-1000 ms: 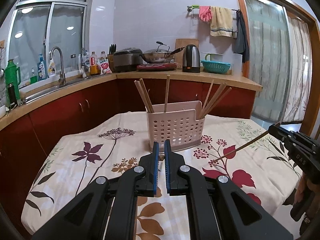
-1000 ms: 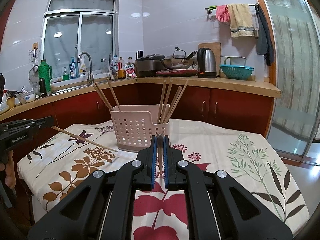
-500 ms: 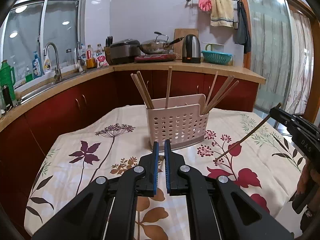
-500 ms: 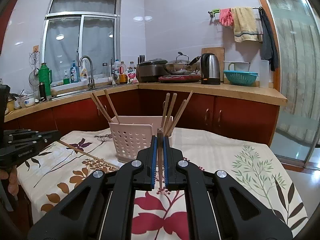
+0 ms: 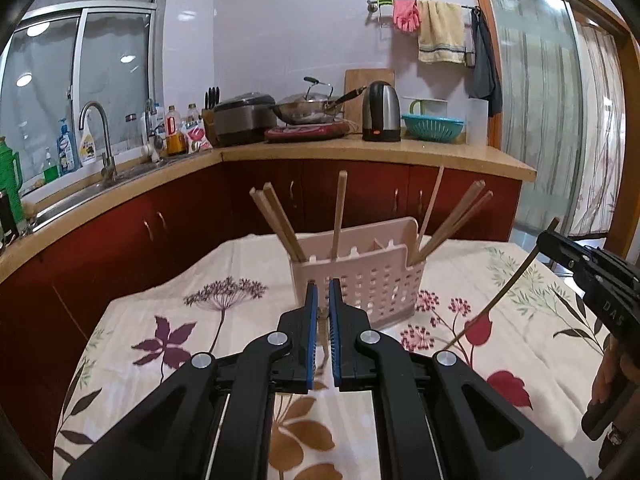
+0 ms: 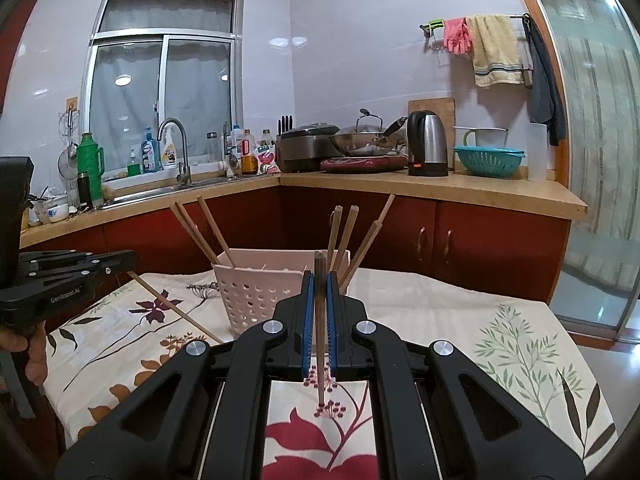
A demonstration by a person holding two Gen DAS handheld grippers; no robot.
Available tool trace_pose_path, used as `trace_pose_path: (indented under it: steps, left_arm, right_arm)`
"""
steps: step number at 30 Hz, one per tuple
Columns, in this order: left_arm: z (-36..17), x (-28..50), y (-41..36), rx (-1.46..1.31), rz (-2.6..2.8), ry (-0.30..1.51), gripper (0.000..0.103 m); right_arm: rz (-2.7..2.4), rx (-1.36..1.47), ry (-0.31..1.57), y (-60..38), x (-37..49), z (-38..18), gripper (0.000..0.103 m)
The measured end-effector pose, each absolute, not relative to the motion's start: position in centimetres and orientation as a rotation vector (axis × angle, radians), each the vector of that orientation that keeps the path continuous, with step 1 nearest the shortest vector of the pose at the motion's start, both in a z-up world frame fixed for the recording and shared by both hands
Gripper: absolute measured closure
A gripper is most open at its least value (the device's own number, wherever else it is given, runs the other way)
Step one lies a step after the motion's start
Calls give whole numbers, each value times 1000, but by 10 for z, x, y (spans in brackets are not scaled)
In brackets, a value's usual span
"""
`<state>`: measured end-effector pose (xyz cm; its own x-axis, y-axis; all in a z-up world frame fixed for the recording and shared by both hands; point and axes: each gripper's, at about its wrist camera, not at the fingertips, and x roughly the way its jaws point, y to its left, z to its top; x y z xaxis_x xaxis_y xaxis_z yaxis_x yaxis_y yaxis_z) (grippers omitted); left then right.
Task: Organize utensils
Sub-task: 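Lower the left tool's chopstick into the holder while the right tool lowers its own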
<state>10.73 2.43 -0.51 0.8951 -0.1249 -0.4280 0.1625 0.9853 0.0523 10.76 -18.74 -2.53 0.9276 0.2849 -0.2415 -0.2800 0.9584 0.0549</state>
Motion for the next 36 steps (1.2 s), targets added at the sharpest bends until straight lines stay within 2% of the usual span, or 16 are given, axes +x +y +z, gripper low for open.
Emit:
trace_pose_path:
  steps: [23, 36]
  left_arm:
    - [6, 120, 28, 78, -138, 312, 97]
    - [75, 94, 39, 37, -194, 207, 97]
  right_arm:
    - [311, 57, 240, -188, 123, -17, 97]
    - [365, 75, 96, -190, 103, 47, 97]
